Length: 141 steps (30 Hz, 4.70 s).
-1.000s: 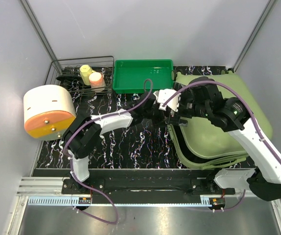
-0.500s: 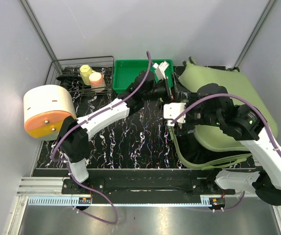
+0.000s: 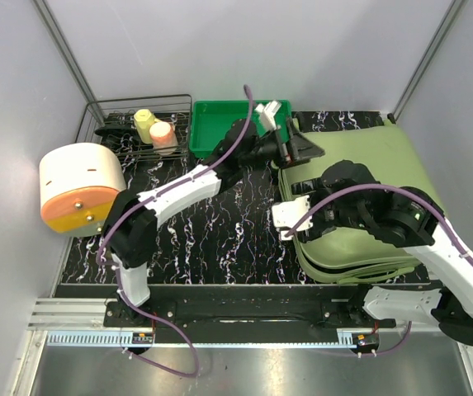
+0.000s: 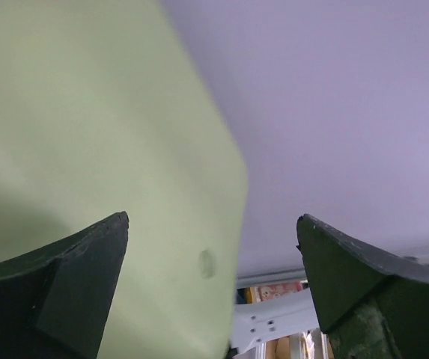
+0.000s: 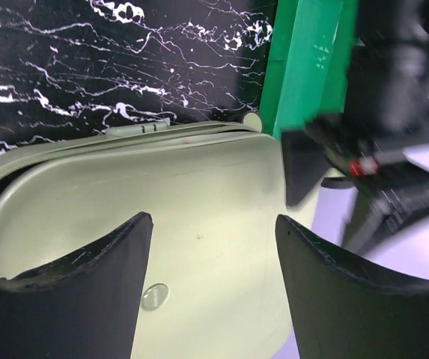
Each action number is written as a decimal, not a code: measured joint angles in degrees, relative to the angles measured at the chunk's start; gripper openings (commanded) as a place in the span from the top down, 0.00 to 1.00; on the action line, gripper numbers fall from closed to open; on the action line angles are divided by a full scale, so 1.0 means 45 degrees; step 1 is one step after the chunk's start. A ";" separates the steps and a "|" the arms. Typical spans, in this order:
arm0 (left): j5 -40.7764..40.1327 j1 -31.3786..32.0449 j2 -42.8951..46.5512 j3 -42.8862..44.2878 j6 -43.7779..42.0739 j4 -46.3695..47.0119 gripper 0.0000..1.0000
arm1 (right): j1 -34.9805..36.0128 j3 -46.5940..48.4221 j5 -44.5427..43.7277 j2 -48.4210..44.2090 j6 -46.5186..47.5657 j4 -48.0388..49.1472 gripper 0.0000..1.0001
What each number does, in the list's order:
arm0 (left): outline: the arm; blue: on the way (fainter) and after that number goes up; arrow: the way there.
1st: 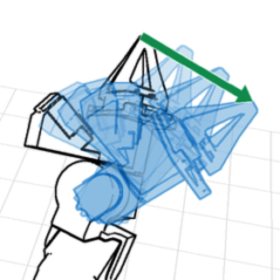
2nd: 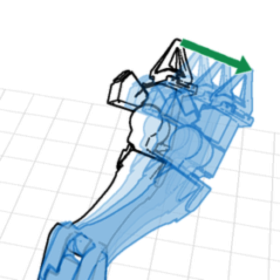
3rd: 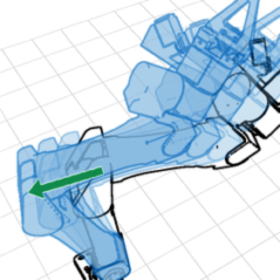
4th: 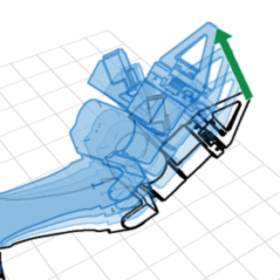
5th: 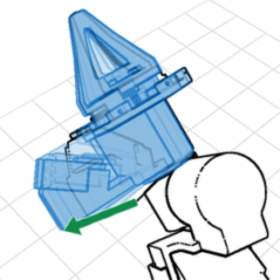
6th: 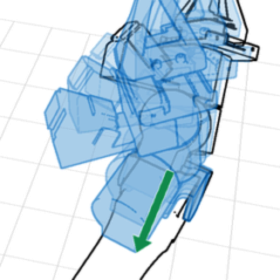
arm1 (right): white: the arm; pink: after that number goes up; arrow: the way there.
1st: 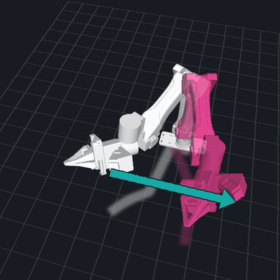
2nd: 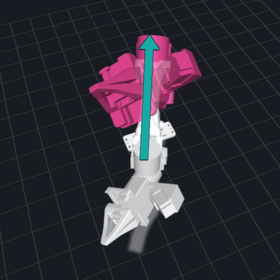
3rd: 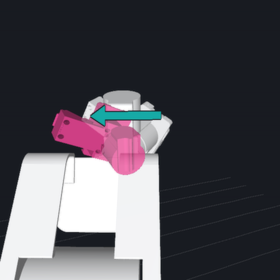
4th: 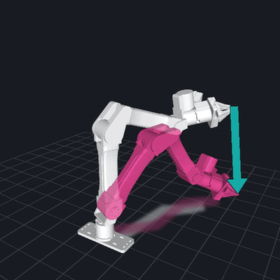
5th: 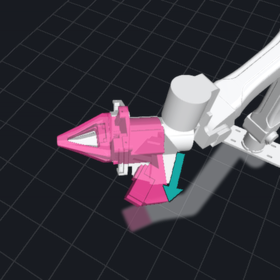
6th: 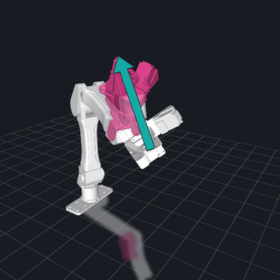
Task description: Open, take out, and arrange the luggage
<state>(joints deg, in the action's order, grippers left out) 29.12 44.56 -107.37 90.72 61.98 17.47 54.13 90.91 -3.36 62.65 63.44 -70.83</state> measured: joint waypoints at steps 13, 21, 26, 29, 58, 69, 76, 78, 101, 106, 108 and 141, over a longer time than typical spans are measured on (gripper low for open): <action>-0.1428 -0.2215 0.2958 -0.5450 -0.1496 -0.3157 0.01 | 0.0010 -0.1234 -0.0714 -0.0777 -0.4017 0.0617 0.17; -0.1418 -0.1957 0.1146 -0.4741 -0.1821 -0.3196 0.02 | 0.0010 -0.1307 -0.1030 -0.0423 -0.4537 0.0874 0.16; -0.1399 -0.1982 0.0350 -0.4391 -0.1841 -0.3099 0.04 | 0.0010 -0.1297 -0.1059 -0.0248 -0.4639 0.0923 0.16; -0.1302 -0.1972 -0.0160 -0.4104 -0.1841 -0.3007 0.05 | 0.0010 -0.1287 -0.1054 -0.0204 -0.4639 0.0928 0.16; -0.0996 -0.1627 -0.1676 -0.4949 -0.0763 -0.0282 0.04 | 0.0010 -0.1277 -0.0763 0.0223 -0.4643 0.1117 0.18; -0.1137 -0.0753 -0.2385 -0.2171 -0.2322 -0.3434 0.01 | 0.0010 -0.1277 -0.0311 0.0296 -0.4415 0.1035 0.18; -0.1146 -0.0418 -0.1705 -0.1224 -0.2720 -0.5314 0.01 | 0.0010 -0.1277 0.1030 0.0413 -0.3361 0.0301 0.26; -0.1132 -0.0301 -0.1525 -0.0486 -0.2822 -0.5994 0.01 | 0.0024 -0.1273 0.1477 0.0418 -0.2939 0.0102 0.28; -0.0520 0.0554 -0.1870 0.4430 -0.3876 -0.6513 0.01 | -0.0073 -0.4095 -0.6538 0.0627 -0.0559 0.0398 0.58; -0.0612 0.0355 -0.1880 0.4420 -0.3997 -0.6217 0.01 | -0.3983 -0.4007 -0.7091 0.0024 0.0860 0.1375 0.57; -0.0753 0.0257 -0.1846 0.4284 -0.4109 -0.6047 0.01 | -0.5595 -0.3886 -0.7164 -0.0024 0.1501 0.1802 0.53; -0.1914 0.0058 -0.0903 -0.2531 -0.3313 -0.5464 0.81 | -1.7165 0.0194 -0.3055 0.2477 0.4449 0.6023 0.03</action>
<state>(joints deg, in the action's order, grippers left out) 20.51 44.82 -111.44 79.33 47.07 -7.11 -23.11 91.79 -17.10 73.80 83.46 -43.72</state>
